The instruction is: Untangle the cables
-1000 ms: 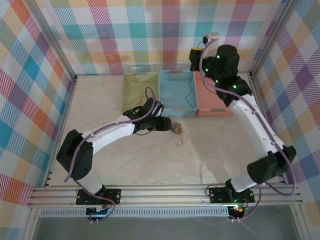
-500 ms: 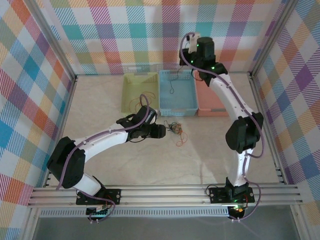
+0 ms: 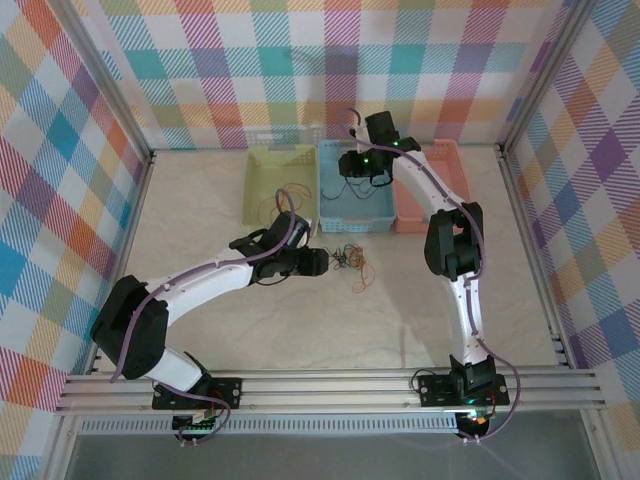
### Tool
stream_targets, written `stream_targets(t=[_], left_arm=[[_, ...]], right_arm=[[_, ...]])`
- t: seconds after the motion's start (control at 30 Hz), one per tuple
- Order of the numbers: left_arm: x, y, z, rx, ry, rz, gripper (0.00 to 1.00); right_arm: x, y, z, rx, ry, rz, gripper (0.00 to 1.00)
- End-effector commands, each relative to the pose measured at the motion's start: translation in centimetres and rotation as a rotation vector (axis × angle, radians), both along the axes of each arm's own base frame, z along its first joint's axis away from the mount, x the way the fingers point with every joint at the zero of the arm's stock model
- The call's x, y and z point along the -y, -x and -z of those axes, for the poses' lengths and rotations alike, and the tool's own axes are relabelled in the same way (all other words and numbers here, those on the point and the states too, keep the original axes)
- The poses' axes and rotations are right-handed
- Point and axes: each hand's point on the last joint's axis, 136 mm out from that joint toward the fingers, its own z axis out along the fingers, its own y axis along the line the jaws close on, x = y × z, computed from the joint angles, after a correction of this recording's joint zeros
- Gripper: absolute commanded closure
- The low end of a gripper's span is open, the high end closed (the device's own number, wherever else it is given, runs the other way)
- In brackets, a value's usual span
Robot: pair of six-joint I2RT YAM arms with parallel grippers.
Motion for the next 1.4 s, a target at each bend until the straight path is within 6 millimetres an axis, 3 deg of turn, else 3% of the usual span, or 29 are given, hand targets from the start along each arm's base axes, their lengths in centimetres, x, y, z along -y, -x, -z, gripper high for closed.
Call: stream_targets(t=[0.0, 0.1, 0.2, 0.3, 0.4, 0.57, 0.73, 1.17, 1.37], left_arm=[[-0.3, -0.2, -0.2, 0.016, 0.008, 0.000, 0.43], [-0.3, -0.2, -0.3, 0.016, 0.016, 0.001, 0.43], [-0.4, 0.0, -0.4, 0.014, 0.022, -0.005, 0.43], [-0.4, -0.4, -0.6, 0.035, 0.032, -0.014, 0.43], [-0.3, -0.5, -0.8, 0.046, 0.048, -0.017, 0.43], [-0.2, -0.4, -0.7, 0.045, 0.058, -0.017, 0.43], [-0.3, -0.4, -1.0, 0.051, 0.056, -0.017, 0.43], [-1.0, -0.5, -1.4, 0.081, 0.026, -0.018, 0.44], [-1.5, -0.6, -2.2, 0.117, 0.032, -0.035, 0.44]], right_arm=[[0.9, 2.6, -3.4, -0.006, -0.013, -0.011, 0.54], [1.5, 5.2, -5.4, 0.039, -0.043, -0.026, 0.54], [2.0, 9.1, -7.5, 0.104, -0.108, -0.053, 0.54], [2.8, 13.1, -7.5, 0.127, -0.140, -0.081, 0.55], [4.4, 16.5, -5.2, 0.091, -0.120, -0.050, 0.58], [5.3, 21.0, -1.0, -0.009, -0.089, -0.057, 0.62], [5.5, 22.9, 2.0, -0.139, -0.055, -0.082, 0.61], [5.6, 24.1, 4.7, -0.115, 0.122, -0.339, 0.49], [4.3, 24.8, 6.5, -0.122, 0.128, -0.481, 0.47]])
